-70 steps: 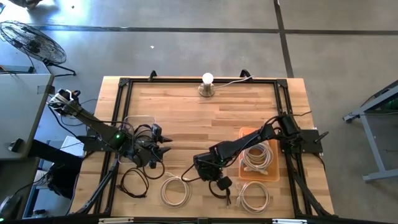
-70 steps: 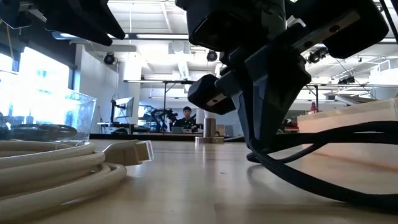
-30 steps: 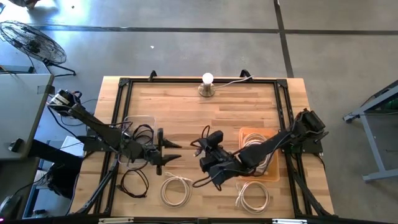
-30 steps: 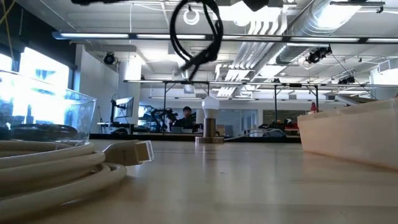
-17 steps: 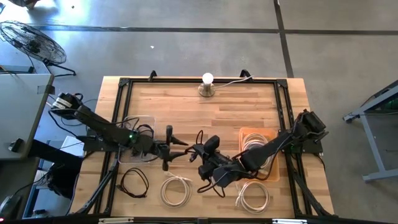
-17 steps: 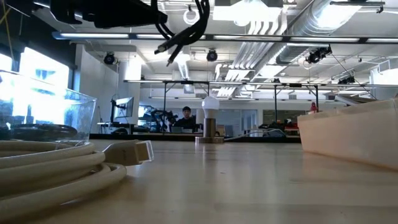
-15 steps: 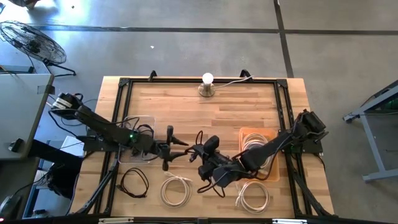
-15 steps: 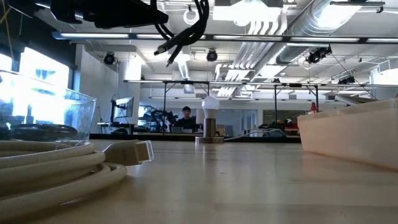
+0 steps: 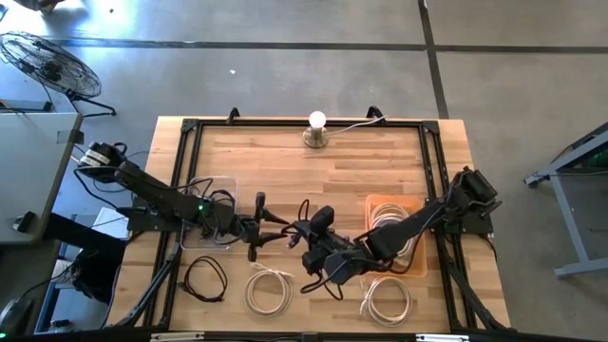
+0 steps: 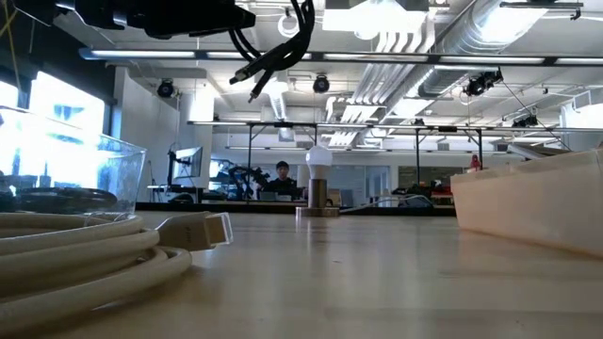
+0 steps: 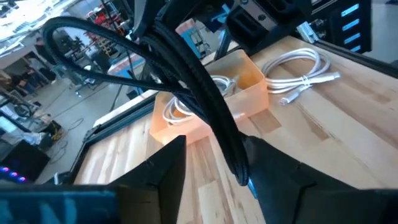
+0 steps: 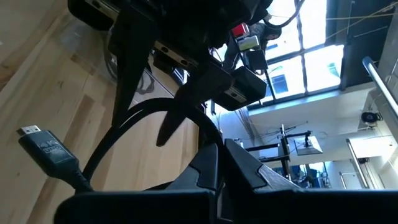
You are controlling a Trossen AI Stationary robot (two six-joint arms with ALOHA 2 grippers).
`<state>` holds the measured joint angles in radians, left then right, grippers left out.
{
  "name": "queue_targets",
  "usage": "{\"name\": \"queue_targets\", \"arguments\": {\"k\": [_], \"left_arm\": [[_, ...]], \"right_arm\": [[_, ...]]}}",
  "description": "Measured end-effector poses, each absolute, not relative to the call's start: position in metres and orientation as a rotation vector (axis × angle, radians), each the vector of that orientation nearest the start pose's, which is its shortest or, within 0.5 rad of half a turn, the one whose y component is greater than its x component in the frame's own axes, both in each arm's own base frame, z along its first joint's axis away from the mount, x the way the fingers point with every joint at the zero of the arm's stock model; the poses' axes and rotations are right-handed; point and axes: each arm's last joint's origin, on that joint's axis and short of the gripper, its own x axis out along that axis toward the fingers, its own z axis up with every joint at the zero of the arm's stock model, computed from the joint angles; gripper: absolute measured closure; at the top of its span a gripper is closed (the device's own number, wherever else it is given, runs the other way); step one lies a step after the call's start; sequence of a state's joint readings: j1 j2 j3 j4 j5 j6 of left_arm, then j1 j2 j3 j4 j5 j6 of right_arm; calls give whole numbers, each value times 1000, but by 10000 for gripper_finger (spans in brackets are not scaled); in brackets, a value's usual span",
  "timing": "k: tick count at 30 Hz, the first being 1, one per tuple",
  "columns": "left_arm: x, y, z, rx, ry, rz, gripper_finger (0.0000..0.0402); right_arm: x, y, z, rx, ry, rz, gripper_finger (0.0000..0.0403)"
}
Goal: Pick & Place USB Port
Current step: Put the black USB cable into the transparent bin
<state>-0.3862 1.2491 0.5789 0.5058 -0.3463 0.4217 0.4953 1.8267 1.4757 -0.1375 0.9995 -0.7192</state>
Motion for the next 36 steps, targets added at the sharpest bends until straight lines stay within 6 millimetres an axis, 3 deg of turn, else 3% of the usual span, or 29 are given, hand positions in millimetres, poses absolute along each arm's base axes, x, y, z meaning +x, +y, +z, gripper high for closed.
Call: {"name": "queue_targets", "arguments": {"k": [3,7,17,22,28,36], "left_arm": [[244,-88,233,481,146,-64,288],[244,-88,233,500,151,-52,381],[244,-87,232,511,169,-8,390],[244,-86,233,510,168,6,394],[244,-86,232,529,210,28,394],[236,-84,260,633,395,152,394]], "right_arm": [[374,173,292,-1027,536,-356,403],[374,171,291,-994,532,-362,399],[374,169,290,-965,540,-391,348],[369,179,297,-1077,544,-497,305],[354,197,321,-1140,544,-715,246],[321,202,360,-900,431,-806,211]]}}
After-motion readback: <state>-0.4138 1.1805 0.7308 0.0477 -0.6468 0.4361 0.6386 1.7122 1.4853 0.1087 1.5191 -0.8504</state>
